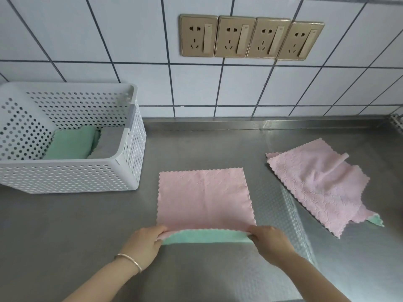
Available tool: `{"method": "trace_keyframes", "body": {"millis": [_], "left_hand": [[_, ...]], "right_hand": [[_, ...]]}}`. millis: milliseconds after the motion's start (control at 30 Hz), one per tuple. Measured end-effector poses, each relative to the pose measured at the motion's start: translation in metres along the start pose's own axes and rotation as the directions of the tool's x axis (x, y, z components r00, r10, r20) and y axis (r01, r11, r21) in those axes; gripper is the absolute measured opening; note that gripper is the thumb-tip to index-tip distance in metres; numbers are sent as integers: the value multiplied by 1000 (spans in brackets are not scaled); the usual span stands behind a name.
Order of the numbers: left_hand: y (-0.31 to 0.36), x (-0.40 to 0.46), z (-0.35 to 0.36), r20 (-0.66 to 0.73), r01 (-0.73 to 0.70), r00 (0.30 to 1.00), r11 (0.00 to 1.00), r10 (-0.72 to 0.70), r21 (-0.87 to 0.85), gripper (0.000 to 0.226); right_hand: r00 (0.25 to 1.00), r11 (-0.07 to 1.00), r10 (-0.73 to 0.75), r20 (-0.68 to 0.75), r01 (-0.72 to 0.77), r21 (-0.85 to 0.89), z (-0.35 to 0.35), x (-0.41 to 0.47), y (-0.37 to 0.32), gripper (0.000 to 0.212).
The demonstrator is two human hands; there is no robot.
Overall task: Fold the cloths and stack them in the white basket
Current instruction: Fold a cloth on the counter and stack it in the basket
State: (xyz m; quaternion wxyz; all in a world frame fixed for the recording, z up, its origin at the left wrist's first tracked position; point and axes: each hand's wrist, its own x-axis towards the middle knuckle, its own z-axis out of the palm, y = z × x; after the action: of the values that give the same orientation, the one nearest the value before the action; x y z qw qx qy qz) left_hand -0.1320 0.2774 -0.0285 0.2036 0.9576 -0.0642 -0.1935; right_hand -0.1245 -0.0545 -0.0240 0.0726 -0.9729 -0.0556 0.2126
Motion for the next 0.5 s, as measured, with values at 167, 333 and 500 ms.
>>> {"method": "trace_keyframes", "body": {"millis": [167, 333, 500], "left_hand": [[-12, 10, -15, 153, 137, 984, 939, -92, -314, 27], [0, 47, -30, 36, 260, 954, 756, -299, -601, 14], [6, 85, -33, 44, 366, 890, 654, -454, -662, 20]], "right_hand": [[989, 933, 50, 137, -96, 348, -27, 13, 10, 14], [970, 757, 220, 104, -237, 609, -44, 56, 8, 23], [934, 657, 351, 65, -295, 694, -46, 95, -1, 17]]}}
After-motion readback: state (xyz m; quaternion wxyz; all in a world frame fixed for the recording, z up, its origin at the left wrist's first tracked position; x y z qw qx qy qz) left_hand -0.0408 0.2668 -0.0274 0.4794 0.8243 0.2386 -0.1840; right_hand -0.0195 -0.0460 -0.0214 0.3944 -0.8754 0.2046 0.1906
